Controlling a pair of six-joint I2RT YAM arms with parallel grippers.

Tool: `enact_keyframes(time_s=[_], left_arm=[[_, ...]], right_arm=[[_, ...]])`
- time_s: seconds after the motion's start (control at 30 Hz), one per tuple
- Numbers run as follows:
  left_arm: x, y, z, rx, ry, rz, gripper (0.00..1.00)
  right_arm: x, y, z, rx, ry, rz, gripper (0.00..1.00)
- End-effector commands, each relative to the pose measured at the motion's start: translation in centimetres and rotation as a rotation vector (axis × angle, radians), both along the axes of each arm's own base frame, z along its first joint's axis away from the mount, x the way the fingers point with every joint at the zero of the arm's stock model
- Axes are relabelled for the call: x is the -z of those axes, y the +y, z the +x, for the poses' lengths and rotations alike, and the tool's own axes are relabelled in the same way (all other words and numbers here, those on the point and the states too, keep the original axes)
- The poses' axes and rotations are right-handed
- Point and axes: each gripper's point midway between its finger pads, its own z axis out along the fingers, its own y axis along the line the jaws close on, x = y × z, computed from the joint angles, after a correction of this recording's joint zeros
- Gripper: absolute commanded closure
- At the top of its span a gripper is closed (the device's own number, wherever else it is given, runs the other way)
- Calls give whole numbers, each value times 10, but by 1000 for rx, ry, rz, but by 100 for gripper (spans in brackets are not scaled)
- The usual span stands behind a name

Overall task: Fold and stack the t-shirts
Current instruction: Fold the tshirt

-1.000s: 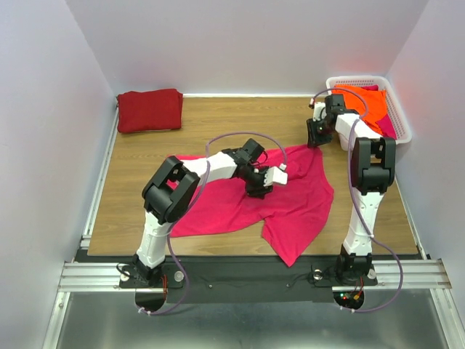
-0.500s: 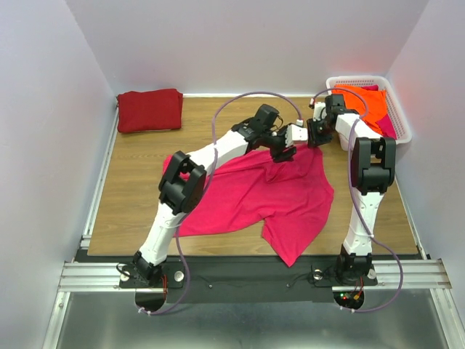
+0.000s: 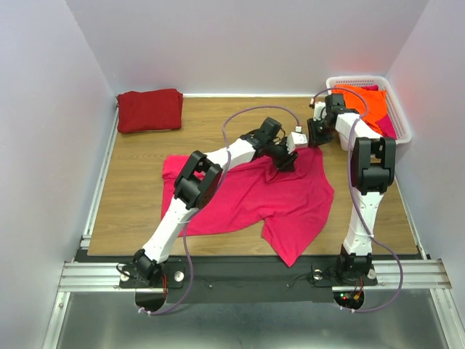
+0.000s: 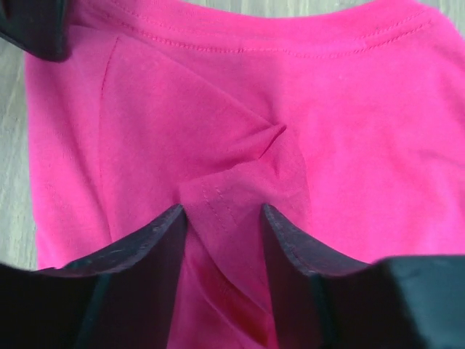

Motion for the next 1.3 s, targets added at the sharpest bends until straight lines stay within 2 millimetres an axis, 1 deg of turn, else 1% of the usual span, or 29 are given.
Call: enact_keyframes(time_s=[0.0,0.17,0.2,0.23,0.33,0.4,0.43,0.47,0.57,0.6,0.63,0.67,0.7,0.73,0.77,0.8,0.83,0.9,0.93,0.97,1.0,1.03,1.07,1.1,1.13,1.17,1.2,1.23,1.27], left_arm=[[-59,-18,4,38,-64,-131,51],[-68,-18,-16,91,-82,-145,70],[-70,-18,-18,98,-89,-148,72],[-72,-17,-24,114,-97,-148,79],[-75,-14,-33,140,-118,-146,90],[-78,-11,-43,156,-130,-140,92],[-87,-9,-46,167,-159,-148,92],[-80,-6,-52,176,-153,-133,92],[-78,-2,-69,217,-184,-112,87],[-75,-4,-81,249,-195,-97,85],[-70,0,-91,272,-183,-64,82],[-67,0,-99,297,-190,-47,77],[-65,0,-104,329,-217,-33,70],[-62,1,-109,338,-219,-12,65],[-59,3,-119,357,-203,12,60],[-60,5,-120,362,-204,20,53],[-61,7,-122,360,-196,29,50],[-67,20,-121,344,-172,55,44],[-72,26,-121,333,-152,54,44],[-87,35,-119,313,-144,45,44],[-88,54,-108,253,-80,43,44],[-112,67,-101,217,-88,9,44],[-111,99,-75,124,-48,12,44],[-117,114,-65,77,-29,3,44],[-122,134,-49,7,-20,4,45],[-133,154,-39,-64,-7,3,45],[-131,193,-12,-176,8,17,45],[-131,215,1,-255,14,32,45],[-134,235,9,-313,23,35,45]], right_arm=[[-13,-5,15,10,-46,-1,64],[-7,-7,16,16,-38,-5,64],[-7,-6,16,13,-39,-6,64],[-5,-8,16,16,-36,-11,64],[-5,-9,16,19,-36,-17,64],[-5,-9,16,17,-35,-19,64],[-5,-9,16,18,-35,-18,64],[-5,-9,16,17,-35,-19,64],[-4,-9,15,18,-32,-20,64],[-3,-10,15,19,-30,-23,64],[-3,-10,15,18,-31,-23,64],[-4,-10,15,18,-32,-23,64],[-3,-10,15,17,-31,-22,64],[-3,-10,15,16,-31,-21,64],[-4,-9,14,13,-29,-19,64],[-7,-8,14,9,-36,-14,64],[-8,-6,14,1,-38,-5,64],[-17,-4,13,-9,-53,7,63],[-20,-1,14,-19,-60,21,62],[-25,1,13,-24,-66,30,61],[-36,4,13,-37,-86,45,61],[-42,6,12,-42,-95,53,61],[-47,8,11,-50,-102,58,60],[-52,9,11,-54,-112,62,60],[-61,10,10,-58,-128,64,60],[-65,10,9,-59,-135,68,60],[-67,11,6,-60,-134,69,60],[-72,12,4,-66,-141,72,60],[-72,12,2,-68,-138,74,60]])
